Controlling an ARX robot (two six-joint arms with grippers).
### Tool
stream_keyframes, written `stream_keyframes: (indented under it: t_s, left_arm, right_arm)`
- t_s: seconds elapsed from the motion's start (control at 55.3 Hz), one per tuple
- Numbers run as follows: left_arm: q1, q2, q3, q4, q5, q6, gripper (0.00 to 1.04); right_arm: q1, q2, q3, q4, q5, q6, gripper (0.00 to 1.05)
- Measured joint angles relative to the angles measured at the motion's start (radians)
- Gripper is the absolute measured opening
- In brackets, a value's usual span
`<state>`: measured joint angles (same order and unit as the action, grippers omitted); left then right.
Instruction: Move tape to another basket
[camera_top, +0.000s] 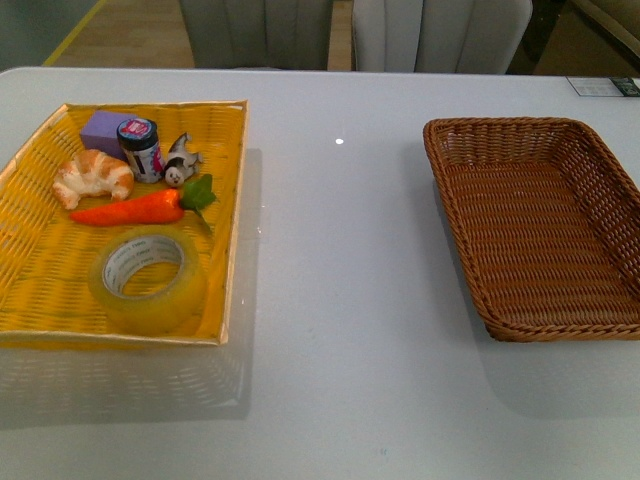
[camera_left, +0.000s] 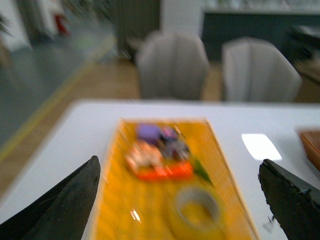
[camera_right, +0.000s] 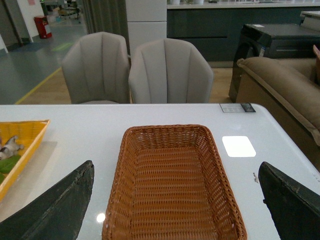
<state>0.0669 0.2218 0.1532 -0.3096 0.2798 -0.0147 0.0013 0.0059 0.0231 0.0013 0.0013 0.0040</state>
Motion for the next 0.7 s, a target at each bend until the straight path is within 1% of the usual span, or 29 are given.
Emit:
stream_keyframes:
  t_s: [0.036,0.072,0.108,0.217,0.343,0.416,0.506,0.578,0.596,0.705]
  left_arm:
    - [0.002,0.131,0.054,-0.082,0.077,-0.006,0.96]
    - [-0.002,0.215,0.073,-0.082,0.092,-0.008,0.96]
    - [-0.008,0.290,0.084,-0.058,0.092,-0.009,0.96]
    - [-0.016,0.550,0.115,0.124,0.080,-0.008,0.96]
    - [-0.019,1.005,0.228,0.476,-0.004,0.003,0.96]
    - [-0.019,1.215,0.308,0.578,-0.025,-0.008,0.96]
    - [-0.031,1.398,0.381,0.648,-0.073,-0.008,0.96]
    - [-0.045,1.535,0.446,0.693,-0.130,0.009,0.96]
    - [-0.051,1.587,0.474,0.699,-0.151,0.021,0.96]
    - [-0.068,1.790,0.599,0.685,-0.175,0.030,0.96]
  right_arm:
    - [0.000,0.000,0.000,0.000,-0.002,0.000,0.96]
    - [0.000,-0.001,0.000,0.000,-0.002,0.000,0.96]
    - [0.000,0.000,0.000,0.000,-0.002,0.000,0.96]
    - [0.000,0.000,0.000,0.000,-0.001,0.000,0.96]
    - [0.000,0.000,0.000,0.000,-0.002,0.000,0.96]
    - [0.000,-0.001,0.000,0.000,-0.002,0.000,0.96]
    - [0.000,0.000,0.000,0.000,-0.001,0.000,0.96]
    - [0.000,0.000,0.000,0.000,-0.002,0.000,0.96]
    - [0.000,-0.001,0.000,0.000,-0.002,0.000,0.96]
    - [0.000,0.000,0.000,0.000,-0.002,0.000,0.96]
